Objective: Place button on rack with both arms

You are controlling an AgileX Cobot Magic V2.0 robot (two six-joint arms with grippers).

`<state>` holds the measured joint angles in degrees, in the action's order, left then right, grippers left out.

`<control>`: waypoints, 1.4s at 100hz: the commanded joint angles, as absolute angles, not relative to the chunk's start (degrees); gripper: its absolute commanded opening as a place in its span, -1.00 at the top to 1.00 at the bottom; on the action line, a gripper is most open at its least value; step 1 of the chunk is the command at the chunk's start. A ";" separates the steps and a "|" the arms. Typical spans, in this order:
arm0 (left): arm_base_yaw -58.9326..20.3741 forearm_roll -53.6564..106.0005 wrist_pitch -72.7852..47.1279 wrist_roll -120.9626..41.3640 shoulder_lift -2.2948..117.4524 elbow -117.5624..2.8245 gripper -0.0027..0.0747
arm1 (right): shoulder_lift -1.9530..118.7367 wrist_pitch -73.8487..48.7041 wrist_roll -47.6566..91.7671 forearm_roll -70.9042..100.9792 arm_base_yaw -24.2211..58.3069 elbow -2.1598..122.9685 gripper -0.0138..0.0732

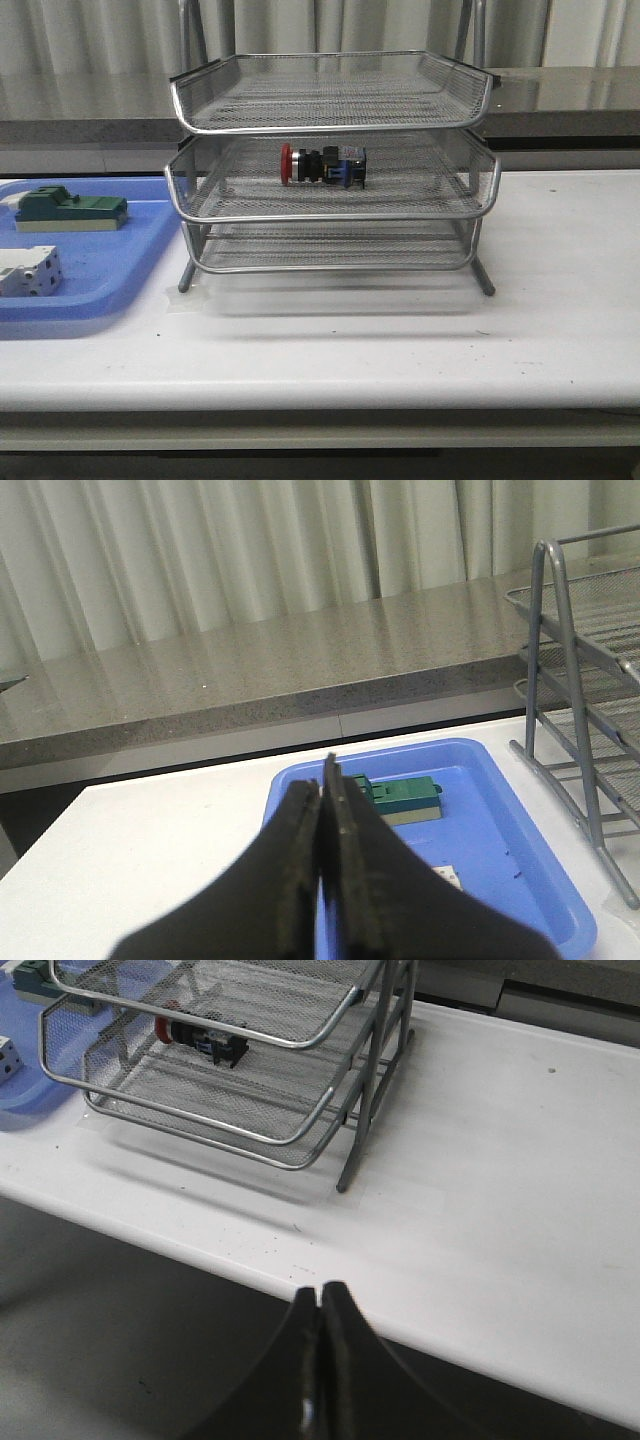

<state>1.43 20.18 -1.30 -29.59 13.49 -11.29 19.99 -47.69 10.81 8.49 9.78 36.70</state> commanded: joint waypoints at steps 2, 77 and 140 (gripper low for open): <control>1.43 20.84 3.57 -28.97 13.89 -12.97 0.98 | 20.48 -44.06 10.63 8.36 9.32 38.06 0.82; 1.43 20.84 3.57 -28.97 13.89 -12.97 0.98 | 14.51 -30.75 7.28 5.27 9.32 30.59 0.82; 1.43 20.84 3.57 -28.97 13.89 -12.97 0.98 | -1.75 -12.35 -4.32 -2.86 4.65 5.43 0.82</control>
<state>1.43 20.21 -1.27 -29.59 13.49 -11.29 -0.62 -20.75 -4.10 -2.05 5.11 6.06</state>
